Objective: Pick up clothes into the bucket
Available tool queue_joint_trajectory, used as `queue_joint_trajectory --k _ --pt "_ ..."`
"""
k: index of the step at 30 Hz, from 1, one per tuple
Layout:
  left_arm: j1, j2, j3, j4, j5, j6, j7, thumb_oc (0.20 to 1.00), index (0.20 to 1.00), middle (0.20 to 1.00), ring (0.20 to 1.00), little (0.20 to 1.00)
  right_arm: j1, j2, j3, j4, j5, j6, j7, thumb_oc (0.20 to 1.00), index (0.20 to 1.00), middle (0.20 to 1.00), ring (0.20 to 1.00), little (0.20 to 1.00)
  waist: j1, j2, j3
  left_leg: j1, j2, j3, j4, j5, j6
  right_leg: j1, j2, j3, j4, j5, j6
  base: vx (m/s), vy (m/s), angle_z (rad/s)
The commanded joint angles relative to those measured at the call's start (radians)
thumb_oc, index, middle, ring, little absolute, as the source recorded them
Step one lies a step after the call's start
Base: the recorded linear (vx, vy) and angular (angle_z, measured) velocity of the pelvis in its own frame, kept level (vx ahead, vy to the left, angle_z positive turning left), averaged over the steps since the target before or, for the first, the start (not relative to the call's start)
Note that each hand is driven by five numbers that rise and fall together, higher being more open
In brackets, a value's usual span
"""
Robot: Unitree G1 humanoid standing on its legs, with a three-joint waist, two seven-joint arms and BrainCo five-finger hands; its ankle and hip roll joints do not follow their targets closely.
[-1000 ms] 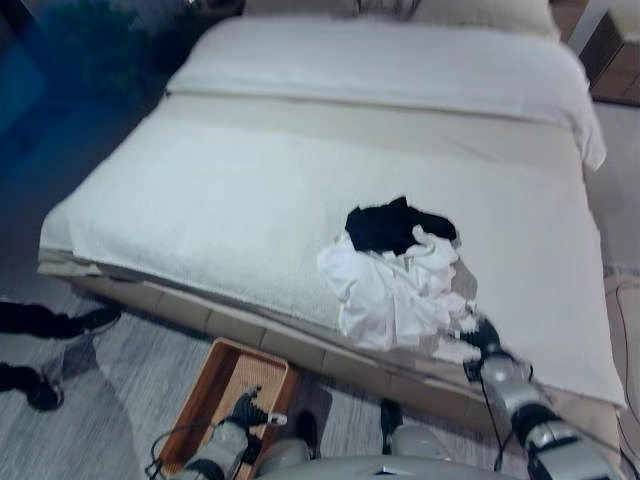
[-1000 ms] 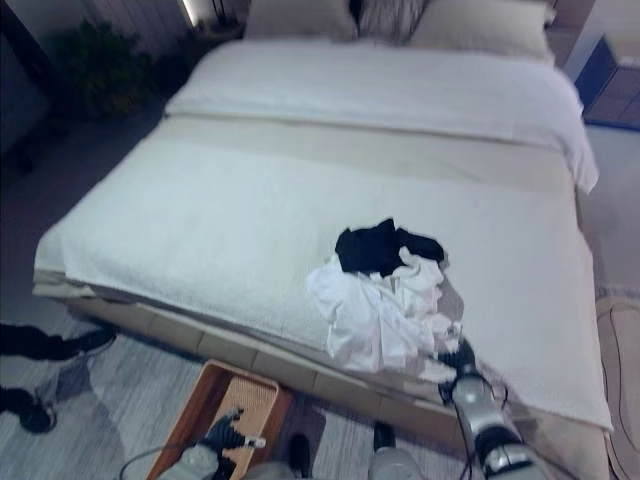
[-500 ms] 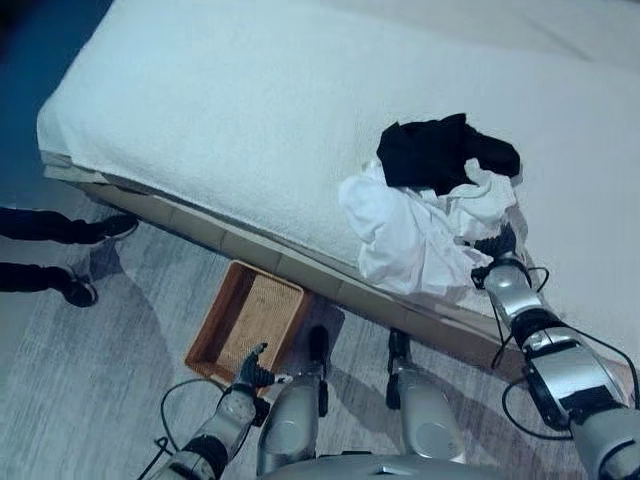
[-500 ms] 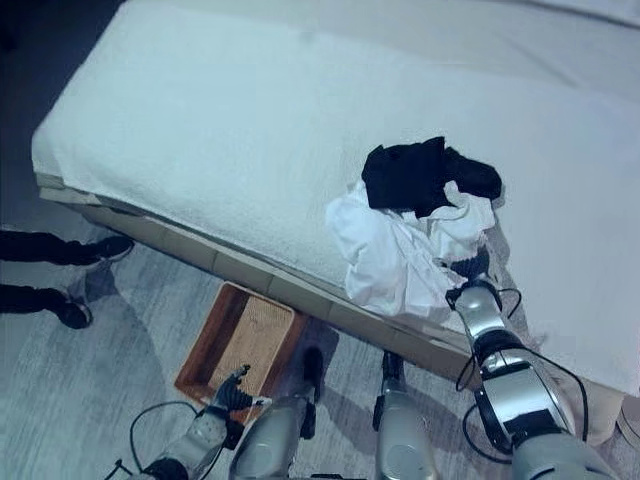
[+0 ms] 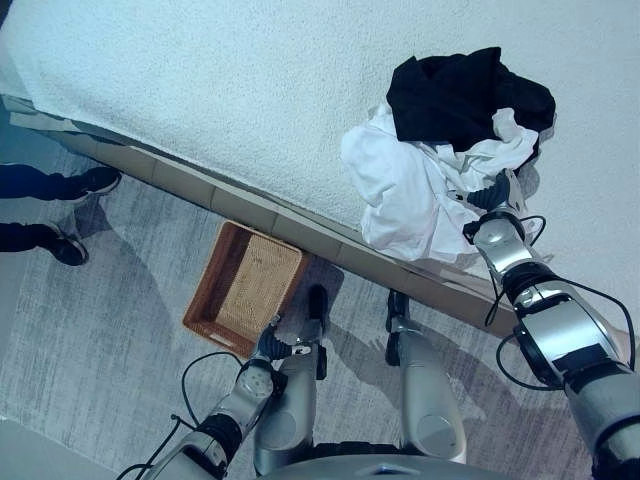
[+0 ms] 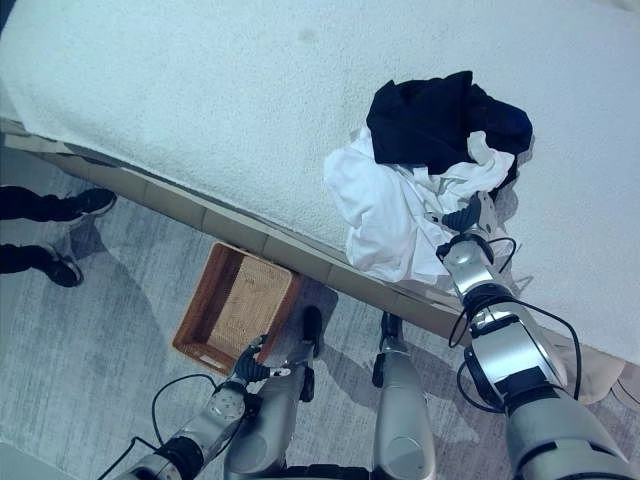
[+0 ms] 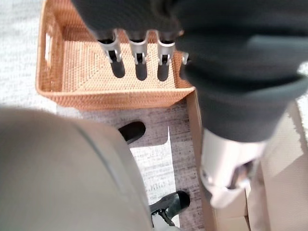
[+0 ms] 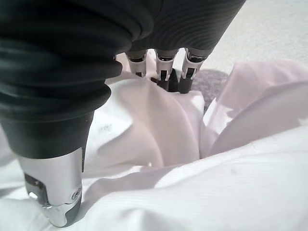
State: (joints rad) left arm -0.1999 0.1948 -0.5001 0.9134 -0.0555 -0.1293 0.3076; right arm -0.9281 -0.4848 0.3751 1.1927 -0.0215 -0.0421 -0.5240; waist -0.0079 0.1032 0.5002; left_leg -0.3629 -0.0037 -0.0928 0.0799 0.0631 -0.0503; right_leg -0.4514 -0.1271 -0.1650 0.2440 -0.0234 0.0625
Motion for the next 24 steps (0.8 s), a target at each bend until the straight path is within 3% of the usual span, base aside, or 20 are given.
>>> queue_joint_trajectory --k 1,9,16,17,24 --pt "0.03 -0.005 -0.061 -0.014 -0.004 -0.016 0.024 1.0 1.0 1.0 1.0 1.0 -0.066 -0.005 0.06 -0.015 -0.064 -0.017 -0.03 1.0 1.0 1.0 1.0 1.0 0.026 -0.048 0.018 -0.023 -0.036 -0.02 0.06 -0.034 0.01 0.067 -0.036 0.059 -0.018 -0.027 0.062 0.0 0.013 0.07" --pt "-0.007 -0.015 -0.04 -0.006 -0.026 -0.016 0.079 1.0 1.0 1.0 1.0 1.0 -0.022 -0.002 -0.031 -0.157 -0.017 -0.039 -0.162 1.0 1.0 1.0 1.0 1.0 0.01 -0.067 0.02 -0.03 -0.039 -0.023 0.064 -0.041 0.009 0.062 -0.046 0.05 -0.007 -0.031 0.067 0.0 0.006 0.01" --pt "0.005 -0.017 0.013 0.022 -0.017 -0.007 0.109 1.0 1.0 1.0 1.0 1.0 0.162 -0.01 -0.249 -0.356 0.075 -0.087 -0.311 1.0 1.0 1.0 1.0 1.0 -0.021 -0.095 0.02 -0.021 -0.033 -0.012 0.071 -0.054 0.009 0.066 -0.047 0.054 -0.011 -0.025 0.074 0.0 0.0 0.0" --pt "0.006 -0.017 0.026 0.022 -0.017 -0.006 0.119 1.0 1.0 1.0 1.0 1.0 0.196 0.001 -0.318 -0.403 0.114 -0.116 -0.374 1.0 1.0 1.0 1.0 1.0 -0.028 -0.095 0.02 -0.017 -0.031 -0.011 0.067 -0.054 0.01 0.07 -0.048 0.053 -0.014 -0.024 0.075 0.0 0.0 0.0" --pt "0.008 -0.017 0.031 0.016 0.0 -0.013 0.146 1.0 1.0 1.0 1.0 1.0 0.279 0.027 -0.416 -0.591 -0.012 -0.103 -0.583 1.0 1.0 1.0 1.0 1.0 -0.032 -0.089 0.02 -0.004 -0.033 -0.01 0.056 -0.054 0.011 0.082 -0.057 0.048 -0.022 -0.024 0.079 0.0 0.003 -0.01"
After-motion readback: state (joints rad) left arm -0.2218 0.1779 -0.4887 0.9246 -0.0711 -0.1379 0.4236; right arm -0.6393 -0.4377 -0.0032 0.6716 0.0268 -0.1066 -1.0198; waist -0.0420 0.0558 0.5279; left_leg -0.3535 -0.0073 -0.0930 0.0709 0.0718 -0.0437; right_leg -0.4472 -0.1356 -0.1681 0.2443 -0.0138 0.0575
